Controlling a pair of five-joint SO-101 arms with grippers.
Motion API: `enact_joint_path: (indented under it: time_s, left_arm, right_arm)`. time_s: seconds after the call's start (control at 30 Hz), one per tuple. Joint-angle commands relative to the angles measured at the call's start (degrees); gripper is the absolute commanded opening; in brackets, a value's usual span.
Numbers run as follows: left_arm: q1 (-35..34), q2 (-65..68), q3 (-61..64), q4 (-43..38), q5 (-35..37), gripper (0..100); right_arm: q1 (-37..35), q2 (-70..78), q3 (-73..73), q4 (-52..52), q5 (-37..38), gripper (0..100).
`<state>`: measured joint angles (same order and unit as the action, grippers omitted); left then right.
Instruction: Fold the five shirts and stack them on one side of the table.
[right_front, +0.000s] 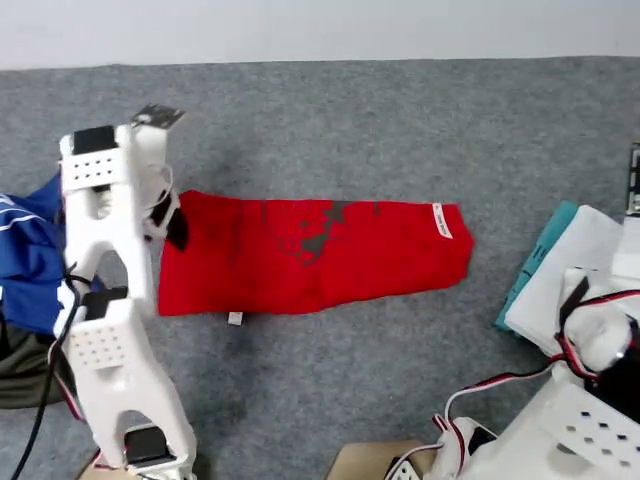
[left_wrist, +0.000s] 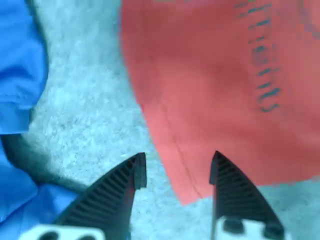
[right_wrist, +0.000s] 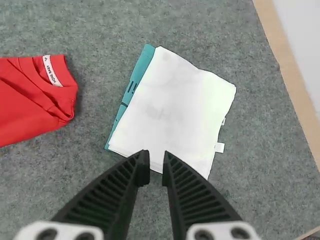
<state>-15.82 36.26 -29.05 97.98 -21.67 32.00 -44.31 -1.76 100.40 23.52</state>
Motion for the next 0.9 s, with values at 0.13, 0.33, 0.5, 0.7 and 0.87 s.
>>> enact_joint_path:
  time_s: [0.13,0.33,0.5,0.7,0.87]
  left_arm:
    - [-0.5,4.1,-0.1,-3.8,0.2,21]
    - [-0.1,4.9,-2.1,-4.0,5.5,27]
    - [0.2,5.0,-2.2,-4.4,6.1,29]
    - [0.3,6.2,-2.2,-6.2,6.2,29]
    - [1.6,11.0,-2.4,-5.8,6.2,28]
  right_arm:
    - [0.5,-0.5,-0.4,1.6,0.4,6.1]
    - [0.5,-0.6,-0.4,1.7,0.4,6.1]
    - [0.5,-0.6,-0.4,1.7,0.4,6.0]
    - [0.5,-0.7,-0.4,1.7,0.4,6.0]
    - [0.5,-0.7,-0.4,1.7,0.4,6.1]
